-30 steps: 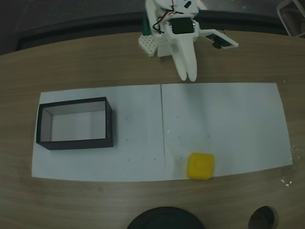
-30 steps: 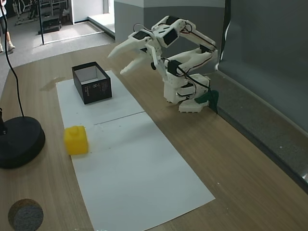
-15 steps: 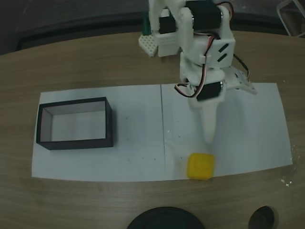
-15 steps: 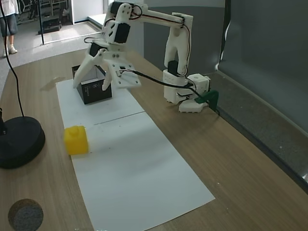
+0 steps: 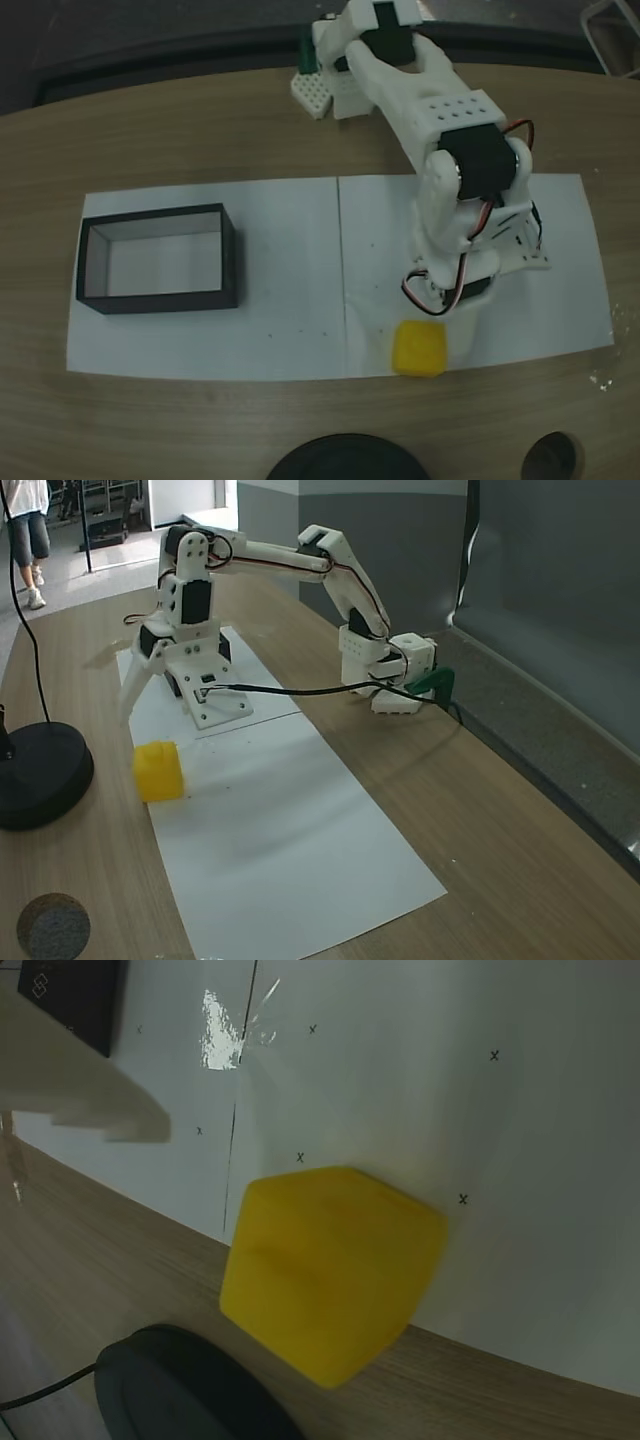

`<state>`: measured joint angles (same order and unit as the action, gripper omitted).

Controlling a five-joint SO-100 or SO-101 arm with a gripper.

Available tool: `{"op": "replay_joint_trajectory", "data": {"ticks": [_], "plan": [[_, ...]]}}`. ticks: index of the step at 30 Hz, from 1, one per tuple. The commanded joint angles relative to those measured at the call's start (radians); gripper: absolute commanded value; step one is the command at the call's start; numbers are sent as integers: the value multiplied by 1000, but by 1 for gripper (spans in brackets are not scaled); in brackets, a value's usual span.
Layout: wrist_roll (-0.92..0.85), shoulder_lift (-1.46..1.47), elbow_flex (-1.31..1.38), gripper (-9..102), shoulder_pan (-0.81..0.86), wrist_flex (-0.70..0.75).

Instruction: Grab a yellow square and put it in the box.

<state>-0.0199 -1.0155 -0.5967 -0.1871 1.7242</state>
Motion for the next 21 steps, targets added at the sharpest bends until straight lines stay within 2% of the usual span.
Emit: {"op": "replay_joint_trajectory", "data": {"ticks": [1,14,21], "plan": [[5,8,86,34,-18,0],[3,117,89,34,25,-95],[8,126,89,34,29,-101]]}}
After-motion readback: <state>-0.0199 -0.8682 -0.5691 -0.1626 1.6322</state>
